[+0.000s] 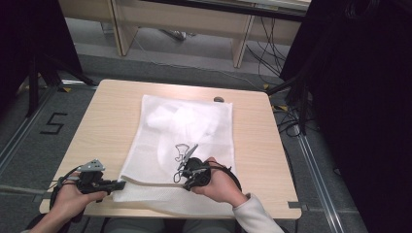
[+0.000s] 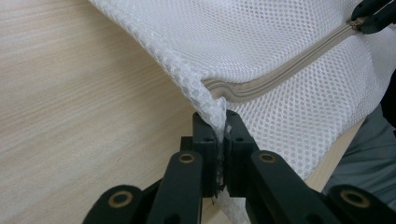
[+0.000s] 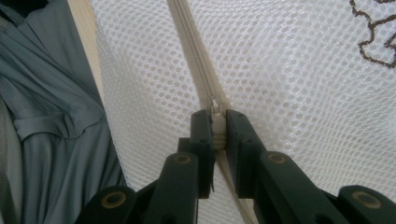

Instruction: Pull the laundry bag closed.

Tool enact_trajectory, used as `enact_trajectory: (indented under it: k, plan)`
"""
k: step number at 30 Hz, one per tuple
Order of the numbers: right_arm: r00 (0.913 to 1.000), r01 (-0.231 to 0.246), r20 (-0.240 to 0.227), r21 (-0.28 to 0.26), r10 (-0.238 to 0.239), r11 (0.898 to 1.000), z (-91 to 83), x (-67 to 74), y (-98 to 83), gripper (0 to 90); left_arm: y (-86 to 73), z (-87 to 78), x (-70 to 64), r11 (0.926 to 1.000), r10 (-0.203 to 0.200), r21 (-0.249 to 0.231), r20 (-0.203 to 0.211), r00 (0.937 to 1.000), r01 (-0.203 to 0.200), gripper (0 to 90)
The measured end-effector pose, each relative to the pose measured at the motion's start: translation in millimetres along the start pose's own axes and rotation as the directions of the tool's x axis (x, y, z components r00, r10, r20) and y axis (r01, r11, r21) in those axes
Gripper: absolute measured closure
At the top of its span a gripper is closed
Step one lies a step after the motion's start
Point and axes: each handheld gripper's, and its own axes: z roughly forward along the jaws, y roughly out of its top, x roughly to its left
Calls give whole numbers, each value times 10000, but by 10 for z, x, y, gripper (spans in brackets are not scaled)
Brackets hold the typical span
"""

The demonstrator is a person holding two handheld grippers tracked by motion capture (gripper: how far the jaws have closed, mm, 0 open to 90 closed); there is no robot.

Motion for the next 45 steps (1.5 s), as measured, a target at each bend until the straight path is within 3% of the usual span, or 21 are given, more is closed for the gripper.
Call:
enact_trajectory:
  k: [2,3,5,8,12,14,16,23,29,36,38,39,41,42,45]
  plan:
    - [9998,-29,-180,121,31,9999,-10,-5,1,822,1,0,0,10000,-4,-7,19,10000,4,853]
    - [9996,218,-194,-7,-219,9998,-3,-19,-3,823,1,0,0,10000,19,3,5,10000,-19,853]
    - [9999,151,67,0,-151,9999,-5,-13,-11,823,-2,-2,2,10000,-2,4,-33,10000,2,853]
    - [10000,-22,26,23,22,10000,-13,-11,-28,823,-1,0,0,10000,8,-12,-17,10000,-8,853]
    - [10000,86,-1,-108,-86,9999,-21,-25,-50,822,-1,0,0,10000,2,9,-20,10000,-2,853]
    - [9995,-263,-148,-89,262,9996,-31,-9,-59,823,0,-2,2,10000,31,30,-16,10000,-31,853]
    - [9999,-108,44,-8,108,9999,-30,-20,-66,823,-1,0,1,10000,3,10,-9,10000,-3,853]
    - [9998,186,-53,-117,-187,9998,-31,-31,-70,822,0,-1,-1,10000,19,17,-2,10000,-19,853]
    - [9998,-58,-175,-123,56,9999,-36,-11,-76,822,0,-4,-3,10000,39,7,-47,10000,-39,853]
    - [9999,-130,70,99,130,9999,-52,-12,-86,822,-1,0,0,10000,11,5,6,10000,-11,853]
    - [10000,70,7,-60,-70,10000,-50,-33,-101,822,0,-2,1,10000,43,33,-12,10000,-43,853]
    - [9998,-189,-95,-119,188,9998,-53,-18,-106,822,0,-2,0,10000,55,30,-26,10000,-55,853]
    - [10000,32,-11,-79,-32,10000,-61,-42,-124,823,0,-2,4,10000,55,48,11,10000,-55,852]
    - [9997,-157,-201,-125,154,9998,-64,-28,-128,823,0,-2,1,10000,54,42,-23,10000,-54,853]
    - [9999,-91,46,-61,91,9999,-66,-36,-135,823,1,-4,1,10000,73,60,-37,10000,-72,853]
